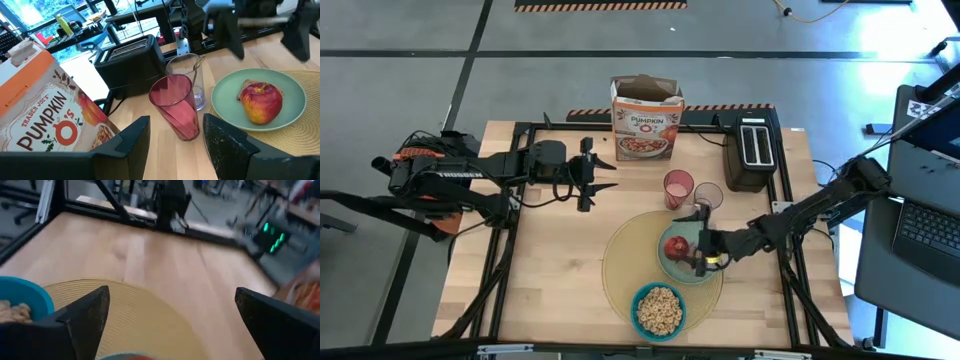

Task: Arrange a breakfast setting
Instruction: Adjust the apple on the plate, then put the spoon on the brown table mat to the left side of the blue bowl

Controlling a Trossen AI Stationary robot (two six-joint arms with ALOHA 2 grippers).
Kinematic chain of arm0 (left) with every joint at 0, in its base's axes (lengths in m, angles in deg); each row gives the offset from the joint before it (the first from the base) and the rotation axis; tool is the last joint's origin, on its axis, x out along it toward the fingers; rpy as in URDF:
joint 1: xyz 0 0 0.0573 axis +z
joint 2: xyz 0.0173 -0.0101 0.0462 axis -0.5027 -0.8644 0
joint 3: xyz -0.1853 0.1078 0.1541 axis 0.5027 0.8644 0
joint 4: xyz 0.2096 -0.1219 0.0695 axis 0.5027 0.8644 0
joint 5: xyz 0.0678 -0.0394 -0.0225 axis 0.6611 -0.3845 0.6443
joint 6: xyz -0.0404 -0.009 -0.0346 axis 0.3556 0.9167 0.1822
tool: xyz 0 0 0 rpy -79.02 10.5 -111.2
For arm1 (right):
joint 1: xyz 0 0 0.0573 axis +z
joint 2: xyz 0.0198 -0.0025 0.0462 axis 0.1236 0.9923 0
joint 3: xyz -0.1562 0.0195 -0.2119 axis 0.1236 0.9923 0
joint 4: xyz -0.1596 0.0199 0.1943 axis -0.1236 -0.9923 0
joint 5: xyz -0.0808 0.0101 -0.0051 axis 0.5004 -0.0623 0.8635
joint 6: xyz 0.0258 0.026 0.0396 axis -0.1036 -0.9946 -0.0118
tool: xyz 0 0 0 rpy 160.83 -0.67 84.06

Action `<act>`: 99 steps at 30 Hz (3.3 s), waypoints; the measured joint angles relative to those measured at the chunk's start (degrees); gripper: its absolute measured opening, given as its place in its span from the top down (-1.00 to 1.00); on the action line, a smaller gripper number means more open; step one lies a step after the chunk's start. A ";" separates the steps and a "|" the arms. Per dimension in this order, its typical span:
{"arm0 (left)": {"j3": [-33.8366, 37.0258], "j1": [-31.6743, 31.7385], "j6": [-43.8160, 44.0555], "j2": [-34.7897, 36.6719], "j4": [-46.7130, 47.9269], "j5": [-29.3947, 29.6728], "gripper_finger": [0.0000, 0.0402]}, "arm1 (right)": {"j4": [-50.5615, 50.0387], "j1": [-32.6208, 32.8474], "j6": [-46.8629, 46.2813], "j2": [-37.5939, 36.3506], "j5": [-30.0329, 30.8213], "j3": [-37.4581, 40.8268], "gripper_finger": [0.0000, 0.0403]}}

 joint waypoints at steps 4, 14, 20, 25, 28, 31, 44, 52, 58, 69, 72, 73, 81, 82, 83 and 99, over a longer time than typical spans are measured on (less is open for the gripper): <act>0.00 -0.01 0.02 0.00 0.03 -0.02 0.13 | -13.09 0.00 4.06 -3.93 2.71 -4.46 -0.98; 0.00 -0.02 -0.01 0.00 0.39 0.00 0.13 | -47.29 -0.04 -12.44 -6.07 18.45 -10.46 -0.98; 0.00 0.00 -0.02 0.00 0.41 -0.01 0.13 | -52.25 -0.04 -18.88 -6.05 20.36 -10.46 -0.87; 0.00 -0.02 -0.02 0.00 0.41 -0.01 0.13 | -54.42 -0.04 -20.16 -5.92 21.24 -10.46 -0.58; 0.00 -0.01 -0.02 0.00 0.41 0.00 0.13 | -54.39 -0.04 -20.21 -5.65 21.78 -10.46 -0.39; 0.00 0.00 -0.02 0.00 0.41 -0.02 0.13 | -54.35 -0.19 -20.25 -4.74 21.82 -10.46 -0.22; 0.00 -0.02 -0.04 0.00 0.41 -0.01 0.13 | -53.67 -2.00 -20.86 -0.06 20.06 -10.40 0.17; 0.00 -0.01 -0.04 0.00 0.41 0.01 0.13 | -53.79 -1.98 -21.52 -0.04 20.16 -10.40 0.48; 0.00 -0.01 -0.04 0.00 0.41 0.01 0.13 | -53.63 -1.95 -21.48 -0.08 20.68 -10.40 0.76; 0.00 0.00 -0.07 0.00 0.41 -0.01 0.13 | -53.60 -1.92 -21.25 -0.15 23.93 -10.46 0.97; 0.00 -0.02 -0.07 0.00 0.43 -0.01 0.13 | -53.83 -1.92 -21.15 -0.15 24.54 -10.46 0.98; 0.00 -0.01 -0.07 0.00 0.41 0.01 0.13 | -54.00 -1.92 -21.13 -0.15 24.95 -10.46 0.98; 0.00 -0.02 -0.07 0.00 0.41 0.00 0.13 | -54.06 -1.92 -19.55 -0.15 27.73 -10.44 0.99; 0.00 -0.02 -0.07 0.00 0.43 0.01 0.13 | -54.08 -1.92 -19.17 -0.30 28.33 -10.44 0.99; 0.00 -0.01 -0.07 0.00 0.41 0.00 0.13 | -54.10 -1.92 -18.27 -0.65 28.69 -10.44 0.99; 0.00 -0.01 -0.07 0.00 0.44 0.01 0.13 | -65.56 -1.92 -1.87 -1.64 35.07 -27.34 1.00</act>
